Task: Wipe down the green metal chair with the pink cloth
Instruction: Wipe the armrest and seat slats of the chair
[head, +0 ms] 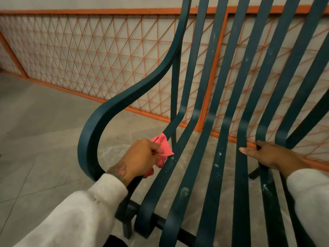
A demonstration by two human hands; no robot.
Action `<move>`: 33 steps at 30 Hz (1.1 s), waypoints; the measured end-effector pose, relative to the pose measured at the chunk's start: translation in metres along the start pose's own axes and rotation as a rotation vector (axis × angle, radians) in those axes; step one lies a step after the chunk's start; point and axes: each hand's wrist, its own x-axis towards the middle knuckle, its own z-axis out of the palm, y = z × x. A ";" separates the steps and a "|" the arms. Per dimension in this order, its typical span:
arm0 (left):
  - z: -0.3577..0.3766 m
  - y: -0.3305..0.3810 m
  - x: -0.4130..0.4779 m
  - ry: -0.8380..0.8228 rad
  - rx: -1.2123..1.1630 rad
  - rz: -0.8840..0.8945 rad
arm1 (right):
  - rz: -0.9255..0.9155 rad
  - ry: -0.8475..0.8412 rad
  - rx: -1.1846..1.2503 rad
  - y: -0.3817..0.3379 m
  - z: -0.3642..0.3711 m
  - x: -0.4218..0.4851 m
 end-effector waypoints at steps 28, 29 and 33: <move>-0.001 0.014 -0.017 0.003 0.216 -0.043 | -0.052 0.042 -0.102 0.012 0.005 0.013; 0.000 0.018 -0.007 0.002 0.176 -0.046 | -0.052 0.038 -0.106 0.012 0.004 0.014; 0.008 0.033 0.040 0.027 0.123 -0.034 | -0.060 0.028 -0.128 0.010 0.000 0.012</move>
